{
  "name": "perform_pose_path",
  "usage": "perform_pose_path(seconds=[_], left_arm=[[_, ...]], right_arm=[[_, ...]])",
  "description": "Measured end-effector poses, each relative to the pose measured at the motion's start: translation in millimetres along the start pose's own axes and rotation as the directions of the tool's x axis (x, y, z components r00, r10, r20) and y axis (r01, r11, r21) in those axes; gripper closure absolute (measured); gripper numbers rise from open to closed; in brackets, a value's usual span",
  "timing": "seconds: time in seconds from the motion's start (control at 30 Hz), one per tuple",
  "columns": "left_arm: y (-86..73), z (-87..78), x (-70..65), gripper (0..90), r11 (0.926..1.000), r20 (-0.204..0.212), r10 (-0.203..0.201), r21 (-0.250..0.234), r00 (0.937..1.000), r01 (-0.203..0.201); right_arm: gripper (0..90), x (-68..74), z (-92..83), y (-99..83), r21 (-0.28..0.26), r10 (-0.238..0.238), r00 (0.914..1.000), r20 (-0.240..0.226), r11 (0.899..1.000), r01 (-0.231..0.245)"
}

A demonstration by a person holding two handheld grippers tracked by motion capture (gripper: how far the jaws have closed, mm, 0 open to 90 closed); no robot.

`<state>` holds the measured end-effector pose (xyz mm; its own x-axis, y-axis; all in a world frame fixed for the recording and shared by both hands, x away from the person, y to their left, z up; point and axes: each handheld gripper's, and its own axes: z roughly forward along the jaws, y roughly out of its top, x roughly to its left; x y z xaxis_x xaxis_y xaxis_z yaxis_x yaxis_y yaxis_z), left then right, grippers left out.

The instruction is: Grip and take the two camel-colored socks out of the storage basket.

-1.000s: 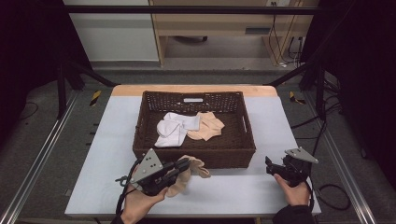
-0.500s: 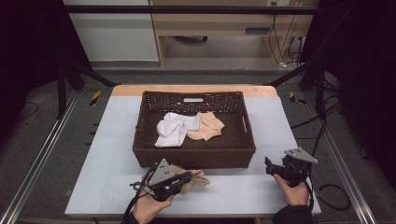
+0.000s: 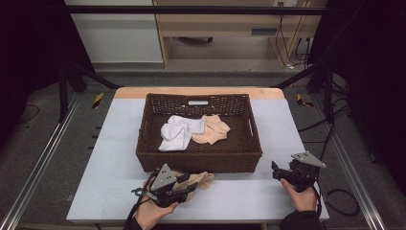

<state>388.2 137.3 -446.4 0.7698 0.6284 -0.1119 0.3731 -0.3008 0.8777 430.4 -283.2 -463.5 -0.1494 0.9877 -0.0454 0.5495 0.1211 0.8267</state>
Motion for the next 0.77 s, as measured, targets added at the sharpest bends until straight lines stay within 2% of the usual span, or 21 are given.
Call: perform_pose_path(seconds=[0.03,0.07,0.17,0.27,0.4,0.5,0.57,0.67,0.7,0.77], left_arm=[[-1.1,-7.6,3.0,49.5,0.9999,-0.024,-0.004,-0.013,0.9997,0.003],[-1.1,-7.6,3.0,47.7,0.9999,-0.024,-0.004,-0.013,0.9997,0.003],[-5.5,-22.8,12.7,44.1,0.9993,-0.066,-0.027,-0.029,0.9975,0.025],[-8.5,-29.8,18.1,43.3,0.9986,-0.080,-0.043,-0.033,0.9959,0.040],[-15.9,-47.3,34.8,42.2,0.9963,-0.137,-0.078,-0.047,0.9875,0.072],[-20.4,-55.8,44.4,41.8,0.9958,-0.165,-0.085,-0.049,0.9826,0.078],[-27.1,-62.5,52.7,41.2,0.9949,-0.203,-0.098,-0.045,0.9744,0.091],[-35.2,-69.6,60.4,40.9,0.9935,-0.224,-0.113,-0.042,0.9680,0.106],[-38.9,-73.6,64.5,40.0,0.9938,-0.246,-0.111,-0.030,0.9628,0.107],[-40.0,-75.2,66.4,39.7,0.9936,-0.255,-0.113,-0.029,0.9604,0.109]], right_arm=[[5.7,0.0,0.0,0.0,-0.001,0.000,1.0000,0.001,1.000,0.000],[5.7,0.0,0.0,0.0,-0.001,0.000,1.0000,0.001,1.000,0.000],[5.6,-0.3,-0.2,-0.2,-0.001,0.002,1.0000,0.002,1.000,-0.002],[5.6,-0.2,-0.1,-0.2,0.000,0.002,1.0000,0.003,1.000,-0.002],[5.6,-0.5,-0.3,-0.4,-0.003,0.000,1.0000,0.005,1.000,0.000],[5.6,-1.1,-0.4,-0.5,-0.002,0.002,1.0000,0.004,1.000,-0.002],[5.6,-1.2,-0.3,-0.5,-0.001,0.002,1.0000,0.006,1.000,-0.002],[5.5,-1.0,-0.6,-0.5,-0.003,0.001,1.0000,0.005,1.000,-0.001],[5.5,-1.0,-0.7,-0.5,-0.001,0.005,1.0000,0.005,1.000,-0.005],[5.5,-1.1,-0.6,-0.5,-0.001,0.006,1.0000,0.007,1.000,-0.006]])
